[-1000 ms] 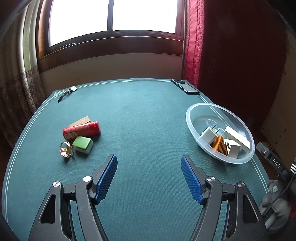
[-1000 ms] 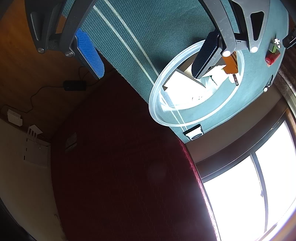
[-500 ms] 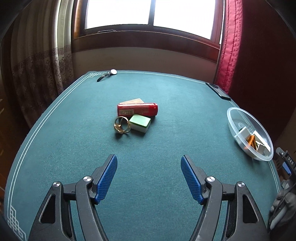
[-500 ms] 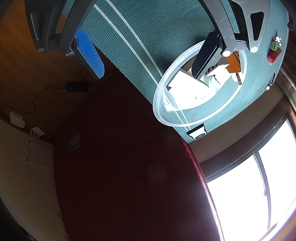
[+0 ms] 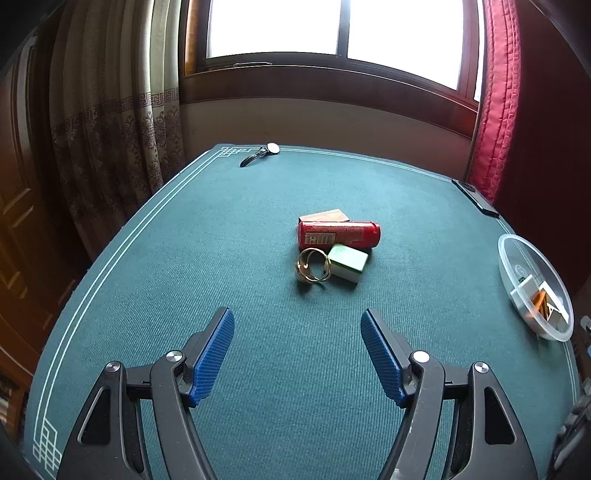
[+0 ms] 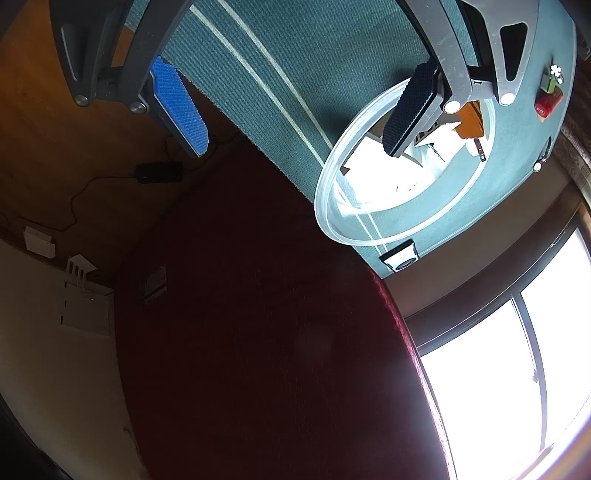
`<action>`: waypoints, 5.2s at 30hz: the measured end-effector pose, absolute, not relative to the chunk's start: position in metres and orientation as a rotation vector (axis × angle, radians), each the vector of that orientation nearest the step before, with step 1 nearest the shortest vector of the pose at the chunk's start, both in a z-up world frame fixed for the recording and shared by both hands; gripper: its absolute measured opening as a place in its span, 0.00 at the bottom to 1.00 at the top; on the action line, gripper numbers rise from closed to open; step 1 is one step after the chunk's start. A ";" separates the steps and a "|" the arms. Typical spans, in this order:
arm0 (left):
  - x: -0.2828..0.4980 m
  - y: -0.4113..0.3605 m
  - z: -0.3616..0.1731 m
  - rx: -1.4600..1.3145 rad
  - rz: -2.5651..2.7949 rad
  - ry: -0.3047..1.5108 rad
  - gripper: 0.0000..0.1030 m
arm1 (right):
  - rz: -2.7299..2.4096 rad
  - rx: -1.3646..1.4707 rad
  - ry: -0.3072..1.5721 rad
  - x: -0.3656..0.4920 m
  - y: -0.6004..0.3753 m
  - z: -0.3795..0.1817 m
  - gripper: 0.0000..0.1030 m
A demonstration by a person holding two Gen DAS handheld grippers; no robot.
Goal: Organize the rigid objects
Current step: 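Grasp the gold ring with the left gripper and lift it, then grasp the green block with the right gripper while the left gripper holds the ring, then carry the green block into the clear bowl and open the right gripper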
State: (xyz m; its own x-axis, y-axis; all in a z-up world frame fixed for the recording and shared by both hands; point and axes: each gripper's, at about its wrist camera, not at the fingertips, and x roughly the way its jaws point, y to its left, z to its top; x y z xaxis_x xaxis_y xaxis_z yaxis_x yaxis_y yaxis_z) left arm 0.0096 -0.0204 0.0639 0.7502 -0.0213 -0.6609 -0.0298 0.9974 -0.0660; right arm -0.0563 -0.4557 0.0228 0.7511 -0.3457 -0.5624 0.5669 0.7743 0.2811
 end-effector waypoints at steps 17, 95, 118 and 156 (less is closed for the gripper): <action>0.098 -0.022 0.032 -0.041 -0.095 0.823 0.52 | -0.551 0.214 0.406 -0.060 -0.390 0.068 0.97; 0.107 0.068 0.010 -0.393 0.080 0.736 0.36 | 0.245 -0.008 0.851 0.118 -0.120 0.010 0.49; 0.103 0.048 0.017 -0.342 -0.007 0.717 0.36 | 0.110 0.129 0.854 0.069 -0.192 0.017 0.49; 0.084 -0.007 0.030 -0.213 -0.162 0.731 0.36 | -0.384 0.397 0.622 0.019 -0.379 0.065 0.49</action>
State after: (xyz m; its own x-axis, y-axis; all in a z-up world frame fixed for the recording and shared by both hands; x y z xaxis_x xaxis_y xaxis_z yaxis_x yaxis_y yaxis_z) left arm 0.0840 -0.0074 0.0301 0.7335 -0.2204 -0.6430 0.0724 0.9659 -0.2484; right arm 0.0185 -0.3788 0.0652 0.7475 -0.2251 -0.6250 0.4581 0.8561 0.2395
